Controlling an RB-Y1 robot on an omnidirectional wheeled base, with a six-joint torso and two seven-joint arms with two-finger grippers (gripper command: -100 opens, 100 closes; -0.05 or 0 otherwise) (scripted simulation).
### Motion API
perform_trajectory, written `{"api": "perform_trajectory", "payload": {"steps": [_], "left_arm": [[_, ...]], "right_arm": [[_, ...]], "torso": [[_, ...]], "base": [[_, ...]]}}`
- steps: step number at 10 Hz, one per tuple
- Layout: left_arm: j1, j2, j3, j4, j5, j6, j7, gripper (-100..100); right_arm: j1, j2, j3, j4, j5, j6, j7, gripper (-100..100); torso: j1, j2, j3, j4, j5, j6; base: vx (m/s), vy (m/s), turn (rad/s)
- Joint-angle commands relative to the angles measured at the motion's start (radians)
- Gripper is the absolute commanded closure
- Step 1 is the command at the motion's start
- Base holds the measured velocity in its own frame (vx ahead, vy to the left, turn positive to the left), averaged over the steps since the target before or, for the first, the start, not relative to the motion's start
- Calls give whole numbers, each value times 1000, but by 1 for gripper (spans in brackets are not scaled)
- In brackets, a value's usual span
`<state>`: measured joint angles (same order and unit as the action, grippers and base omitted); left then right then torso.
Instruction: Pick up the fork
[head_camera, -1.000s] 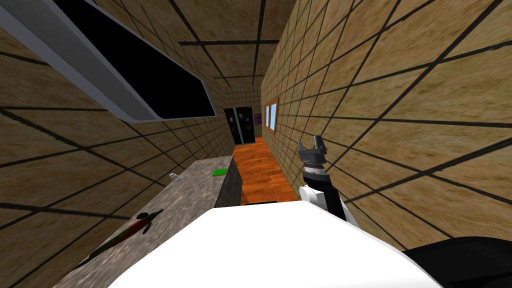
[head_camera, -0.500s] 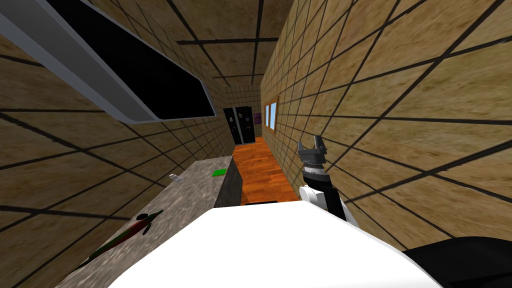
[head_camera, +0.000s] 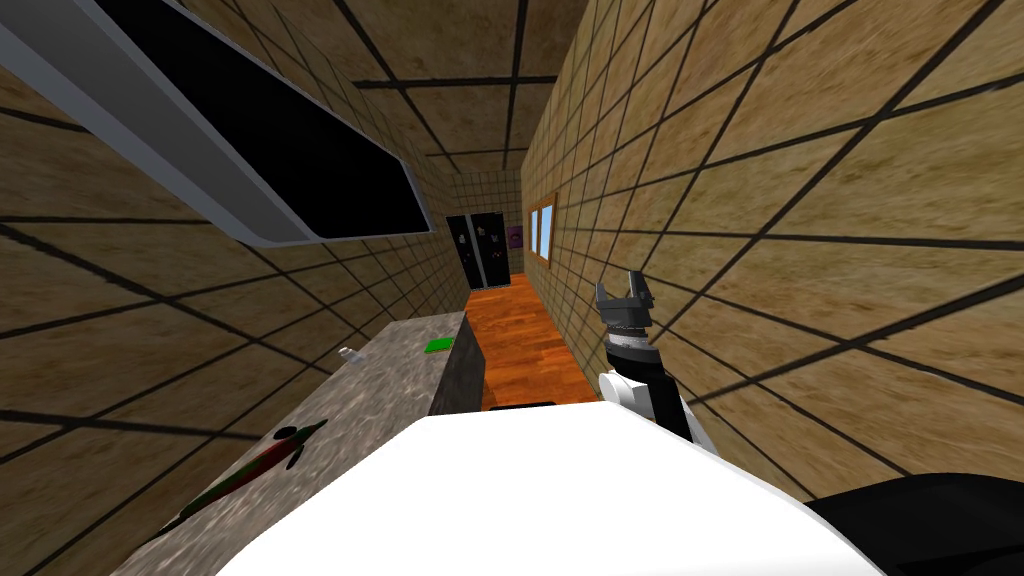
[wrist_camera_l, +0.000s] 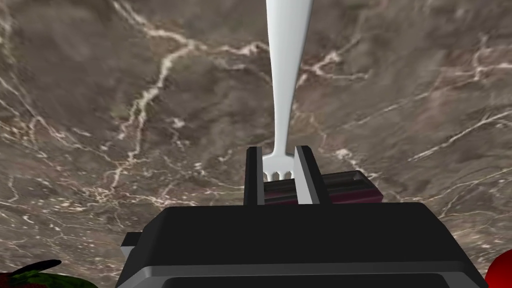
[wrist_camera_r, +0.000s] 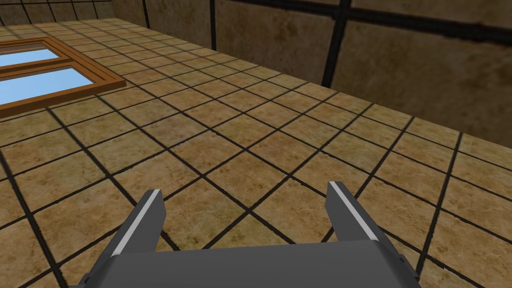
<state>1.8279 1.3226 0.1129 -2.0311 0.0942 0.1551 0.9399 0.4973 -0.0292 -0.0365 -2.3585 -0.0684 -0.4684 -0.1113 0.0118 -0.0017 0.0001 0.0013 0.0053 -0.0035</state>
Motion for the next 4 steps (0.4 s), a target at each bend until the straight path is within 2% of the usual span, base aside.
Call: {"api": "perform_trajectory", "payload": {"steps": [1,2,3,4], "left_arm": [[35,1,27,-19,-5,-2,9,100],[64,4,50,-35,-7,-2,18,100],[48,3,37,-24,-5,-3,12,100],[50,3,39,-26,-6,-3,14,0]], "right_arm": [[0,0,0,0,0,0,0,0],[0,0,0,0,0,0,0,0],[0,0,0,0,0,0,0,0],[0,0,0,0,0,0,0,0]], "torso": [[0,0,0,0,0,0],[0,0,0,0,0,0],[-1,0,0,0,0,0],[-1,0,0,0,0,0]], "base": [[-5,8,-9],[-5,9,-6],[0,0,0],[0,0,0]]}}
